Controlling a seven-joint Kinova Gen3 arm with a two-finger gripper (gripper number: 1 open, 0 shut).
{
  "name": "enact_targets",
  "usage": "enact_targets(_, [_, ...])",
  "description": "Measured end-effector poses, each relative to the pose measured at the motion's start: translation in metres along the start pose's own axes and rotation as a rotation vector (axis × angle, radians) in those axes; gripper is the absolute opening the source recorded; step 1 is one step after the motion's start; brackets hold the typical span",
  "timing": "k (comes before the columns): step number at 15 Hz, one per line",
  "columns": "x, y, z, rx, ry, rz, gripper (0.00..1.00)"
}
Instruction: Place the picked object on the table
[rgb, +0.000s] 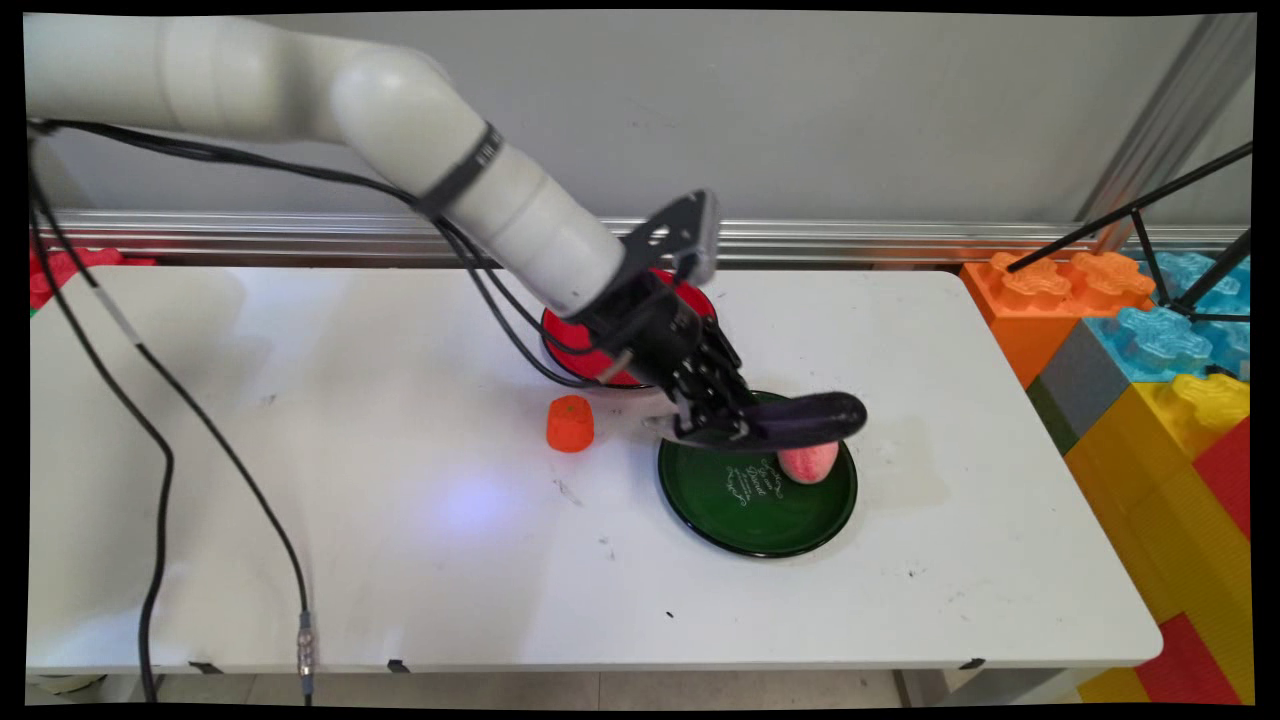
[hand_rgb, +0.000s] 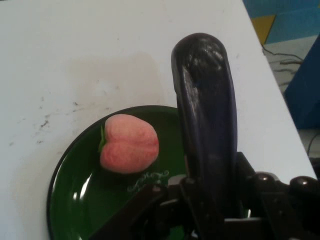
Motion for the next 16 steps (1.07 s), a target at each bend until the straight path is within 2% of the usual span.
enact_targets(4, [-0.005, 0.011, -0.046, 0.009, 0.001, -0.021, 0.00])
enact_targets(8, [-0.026, 0.023, -0.086, 0.009, -0.009, -0.039, 0.00])
enact_targets(12, [-0.059, 0.032, -0.108, -0.005, -0.015, -0.021, 0.00])
enact_targets(16, [-0.088, 0.036, -0.113, -0.019, -0.023, 0.007, 0.00])
